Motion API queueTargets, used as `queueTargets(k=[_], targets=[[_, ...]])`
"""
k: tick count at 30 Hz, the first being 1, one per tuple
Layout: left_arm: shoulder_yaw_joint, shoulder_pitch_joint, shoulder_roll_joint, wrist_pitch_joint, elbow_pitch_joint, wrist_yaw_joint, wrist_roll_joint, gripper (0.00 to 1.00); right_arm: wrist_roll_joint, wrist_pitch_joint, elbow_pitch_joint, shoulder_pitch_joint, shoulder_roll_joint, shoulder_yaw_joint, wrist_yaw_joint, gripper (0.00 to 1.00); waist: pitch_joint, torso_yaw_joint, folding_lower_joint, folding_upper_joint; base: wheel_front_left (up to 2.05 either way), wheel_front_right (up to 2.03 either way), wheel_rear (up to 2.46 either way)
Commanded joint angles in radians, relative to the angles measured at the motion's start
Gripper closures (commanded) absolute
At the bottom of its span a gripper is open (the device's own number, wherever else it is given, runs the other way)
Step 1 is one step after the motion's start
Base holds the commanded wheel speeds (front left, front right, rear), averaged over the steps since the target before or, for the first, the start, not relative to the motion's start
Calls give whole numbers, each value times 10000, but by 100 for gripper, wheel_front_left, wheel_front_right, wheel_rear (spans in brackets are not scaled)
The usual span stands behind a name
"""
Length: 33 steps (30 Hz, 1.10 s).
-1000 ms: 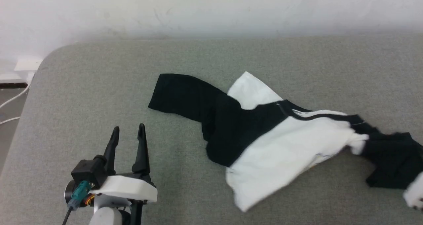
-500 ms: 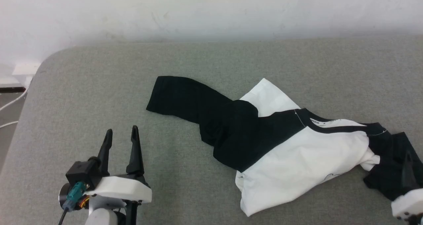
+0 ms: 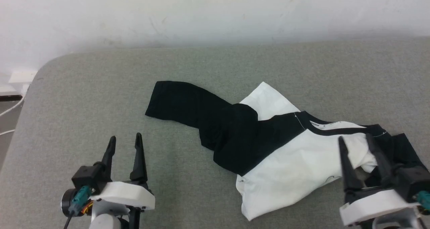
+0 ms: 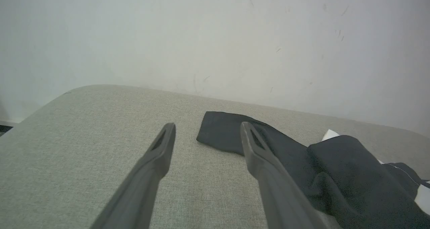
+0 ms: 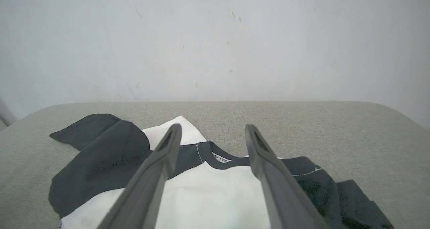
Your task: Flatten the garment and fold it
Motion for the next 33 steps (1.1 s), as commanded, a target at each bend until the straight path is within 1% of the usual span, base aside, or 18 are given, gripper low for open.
queueTargets(k=[1,6,13,17,21,24,25,26,28,29,33], targets=[[-48,-119,51,-11,67,-11,86,0,-23,10,-167,101,19,146,-17,0,39,-33,0,-1,0,0,0],[-542,-827,126,446,466,-174,343,0,-10,281,-636,295,19,825,-17,0,241,-195,0,-1,0,0,0],[-1859,-2975,110,1873,1697,-837,681,0,173,363,-811,96,20,1256,-17,0,759,-569,0,-1,0,0,0],[-2544,-4144,199,3083,3056,-1060,789,0,336,320,-636,-154,20,1474,-17,0,1055,-929,0,-1,0,0,0],[-2936,-4876,455,4659,4678,-1141,813,0,511,236,-318,-308,20,1581,-17,0,1204,-1308,0,-1,0,0,0],[-3240,-5120,588,6064,5731,-1183,729,0,657,130,-84,-316,20,1574,-17,0,1222,-1482,0,-1,0,0,0],[-3361,-5151,584,6478,5982,-1198,625,50,709,104,-7,-306,20,1560,-17,0,1211,-1509,0,-1,0,0,0],[-3497,-5176,586,6774,6139,-1209,516,82,781,59,55,-304,20,1549,-17,0,1203,-1531,0,-1,0,0,0],[-3829,-5209,613,6976,6194,-1219,248,82,857,14,179,-312,20,1525,-17,0,1184,-1534,0,-1,0,0,0],[-3977,-5240,665,6849,6092,-1221,118,100,882,-20,229,-315,20,1494,-17,0,1160,-1505,0,-1,0,0,0],[-3975,-5431,1059,5464,5248,-1224,-114,100,1033,-100,387,-313,20,1397,-17,0,1016,-1263,0,-1,0,0,0]])
